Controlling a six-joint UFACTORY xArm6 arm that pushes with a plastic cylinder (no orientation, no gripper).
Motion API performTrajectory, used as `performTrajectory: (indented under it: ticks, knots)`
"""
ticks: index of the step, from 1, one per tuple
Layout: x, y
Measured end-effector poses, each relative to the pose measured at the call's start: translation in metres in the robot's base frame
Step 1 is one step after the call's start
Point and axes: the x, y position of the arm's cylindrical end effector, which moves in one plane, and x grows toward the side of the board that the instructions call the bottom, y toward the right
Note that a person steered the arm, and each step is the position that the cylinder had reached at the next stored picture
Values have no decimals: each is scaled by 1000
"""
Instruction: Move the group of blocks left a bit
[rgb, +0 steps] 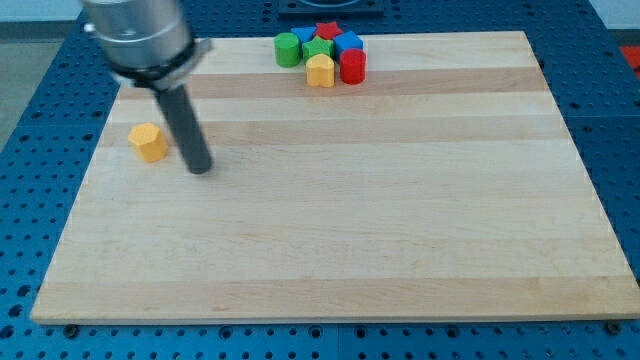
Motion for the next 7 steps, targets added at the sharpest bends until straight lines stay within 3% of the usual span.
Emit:
performTrajectory:
  ticks: [1,2,4,6,7]
  knots:
    - [-17,71]
    - [-22,86]
    - [-50,195]
    - [-128,304]
    - [-167,302]
